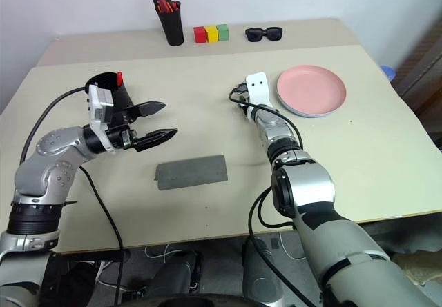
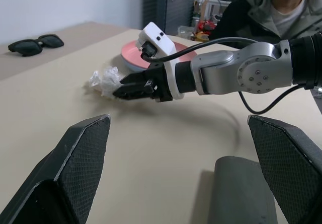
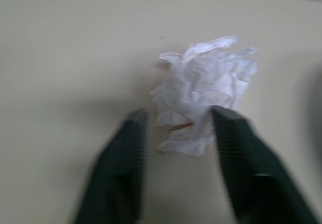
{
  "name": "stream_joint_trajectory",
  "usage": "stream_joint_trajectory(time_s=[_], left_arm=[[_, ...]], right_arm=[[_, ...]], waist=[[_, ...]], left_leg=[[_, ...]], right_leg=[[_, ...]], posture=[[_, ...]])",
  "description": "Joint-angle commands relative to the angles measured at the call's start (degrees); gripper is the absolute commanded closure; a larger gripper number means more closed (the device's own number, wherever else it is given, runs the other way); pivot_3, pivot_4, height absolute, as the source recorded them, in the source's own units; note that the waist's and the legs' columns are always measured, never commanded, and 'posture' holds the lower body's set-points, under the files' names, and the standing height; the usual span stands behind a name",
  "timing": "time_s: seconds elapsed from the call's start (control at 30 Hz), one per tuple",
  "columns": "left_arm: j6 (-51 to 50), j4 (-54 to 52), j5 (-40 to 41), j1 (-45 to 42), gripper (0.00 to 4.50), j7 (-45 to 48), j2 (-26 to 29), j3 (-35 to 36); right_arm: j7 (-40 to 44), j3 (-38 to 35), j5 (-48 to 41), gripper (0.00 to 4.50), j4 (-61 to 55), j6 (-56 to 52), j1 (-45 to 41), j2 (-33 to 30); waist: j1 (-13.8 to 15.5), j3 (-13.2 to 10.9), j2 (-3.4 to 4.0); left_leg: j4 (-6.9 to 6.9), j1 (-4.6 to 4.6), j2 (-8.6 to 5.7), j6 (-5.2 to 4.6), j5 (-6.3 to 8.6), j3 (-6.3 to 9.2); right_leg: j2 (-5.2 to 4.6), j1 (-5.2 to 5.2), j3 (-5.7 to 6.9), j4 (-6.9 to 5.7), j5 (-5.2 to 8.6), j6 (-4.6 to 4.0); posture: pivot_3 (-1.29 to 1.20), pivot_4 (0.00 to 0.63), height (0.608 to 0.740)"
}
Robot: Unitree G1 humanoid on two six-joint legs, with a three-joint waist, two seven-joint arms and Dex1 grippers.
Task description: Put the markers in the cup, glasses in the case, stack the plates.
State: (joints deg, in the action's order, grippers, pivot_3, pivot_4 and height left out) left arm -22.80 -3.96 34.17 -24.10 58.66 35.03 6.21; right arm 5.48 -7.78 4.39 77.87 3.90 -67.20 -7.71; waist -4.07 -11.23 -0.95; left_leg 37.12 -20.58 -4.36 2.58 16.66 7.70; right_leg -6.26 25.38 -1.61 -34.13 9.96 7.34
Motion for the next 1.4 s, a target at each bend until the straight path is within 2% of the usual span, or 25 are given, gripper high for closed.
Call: stream_joint_trajectory(time_s=[0.03, 0.2, 0.43, 0.67, 0.77, 0.87, 1.13, 1.27, 1.37, 1.4], left_arm=[[1.2, -1.5, 0.3, 0.3, 0.00, -0.1, 0.5, 2.0], [-0.3, -3.3, 0.9, -0.2, 0.00, -1.9, 0.3, 1.8], [-1.1, -3.7, 1.1, -1.3, 0.00, -2.8, 0.3, 1.5], [-1.7, -4.3, 1.3, -0.8, 0.00, -3.2, 0.2, 1.7], [-1.5, -4.0, 1.2, -1.0, 0.00, -3.2, -0.1, 1.4], [-1.4, -3.6, 1.1, -1.4, 0.00, -3.0, -0.2, 1.3], [-0.9, -2.7, 0.6, -1.8, 0.00, -2.2, -0.3, 0.9], [-0.8, -2.7, 0.6, -1.8, 0.00, -2.1, -0.3, 0.9], [-0.9, -3.0, 1.0, -1.2, 0.00, -2.0, -0.1, 1.5], [-0.6, -3.1, 0.9, -1.0, 0.00, -1.9, 0.1, 1.7]], right_arm=[[-1.6, 0.2, 0.7, 4.44, -0.8, 0.0, -1.4, -0.3], [-2.6, 0.1, 0.9, 4.44, -0.8, -0.3, -1.3, -1.0], [1.8, -1.4, -0.8, 4.44, -2.2, 2.0, -1.8, -1.8], [17.9, -7.4, -10.6, 4.44, -7.3, 4.2, -0.1, -2.7], [24.4, -6.3, -11.7, 4.44, -12.1, 4.0, 3.0, -3.3], [27.3, -5.2, -12.5, 4.44, -17.6, 1.7, 6.1, -3.6], [22.0, -3.8, -12.0, 4.44, -22.7, -0.4, 9.6, -4.4], [22.4, -2.7, -11.7, 2.68, -24.4, -1.0, 9.9, -4.8], [27.0, -0.5, -11.8, 1.12, -29.9, -4.9, 11.2, -6.9], [29.2, -0.1, -12.5, 1.12, -32.6, -7.5, 12.1, -7.9]], waist=[[0.0, 0.0, 0.00], [0.0, 0.0, 0.00], [0.0, 0.0, 0.00], [0.0, 0.0, 0.00], [0.0, 0.0, 0.00], [0.0, 0.0, 0.00], [0.1, 0.0, 0.00], [0.1, 0.0, 0.00], [0.1, 0.0, 0.00], [0.2, 0.0, 0.00]], left_leg=[[0.00, 0.00, 0.00, 0.00, 0.00, 0.00], [0.00, 0.00, 0.00, 0.00, 0.00, 0.00], [0.00, 0.00, 0.00, 0.00, 0.00, 0.00], [0.00, 0.00, 0.01, -0.01, 0.00, 0.00], [-0.01, 0.01, 0.02, -0.01, 0.01, 0.00], [0.00, 0.01, 0.02, -0.01, 0.01, 0.00], [0.01, 0.00, 0.02, 0.00, 0.00, 0.00], [0.00, 0.00, 0.03, -0.01, 0.00, -0.01], [0.01, 0.00, 0.03, 0.00, 0.00, -0.01], [0.01, -0.01, 0.03, 0.00, 0.00, -0.01]], right_leg=[[0.00, 0.00, 0.00, 0.00, 0.00, 0.00], [0.00, 0.00, 0.00, 0.00, 0.00, 0.00], [0.01, 0.00, 0.00, 0.00, 0.00, 0.00], [0.02, -0.01, 0.00, 0.00, 0.00, 0.00], [0.03, -0.02, 0.00, 0.01, 0.00, 0.00], [0.04, -0.02, 0.00, 0.01, 0.00, 0.00], [0.03, 0.00, 0.00, 0.00, 0.00, 0.00], [0.03, 0.00, 0.00, 0.00, 0.00, 0.00], [0.03, 0.00, 0.00, 0.00, 0.00, 0.00], [0.03, -0.01, 0.00, 0.01, 0.00, 0.00]], posture=[[0.00, 0.150, 0.740], [0.00, 0.150, 0.740], [0.00, 0.150, 0.740], [0.00, 0.150, 0.740], [0.00, 0.150, 0.740], [0.00, 0.150, 0.740], [0.00, 0.150, 0.740], [0.00, 0.150, 0.740], [0.00, 0.150, 0.740], [0.00, 0.150, 0.740]])
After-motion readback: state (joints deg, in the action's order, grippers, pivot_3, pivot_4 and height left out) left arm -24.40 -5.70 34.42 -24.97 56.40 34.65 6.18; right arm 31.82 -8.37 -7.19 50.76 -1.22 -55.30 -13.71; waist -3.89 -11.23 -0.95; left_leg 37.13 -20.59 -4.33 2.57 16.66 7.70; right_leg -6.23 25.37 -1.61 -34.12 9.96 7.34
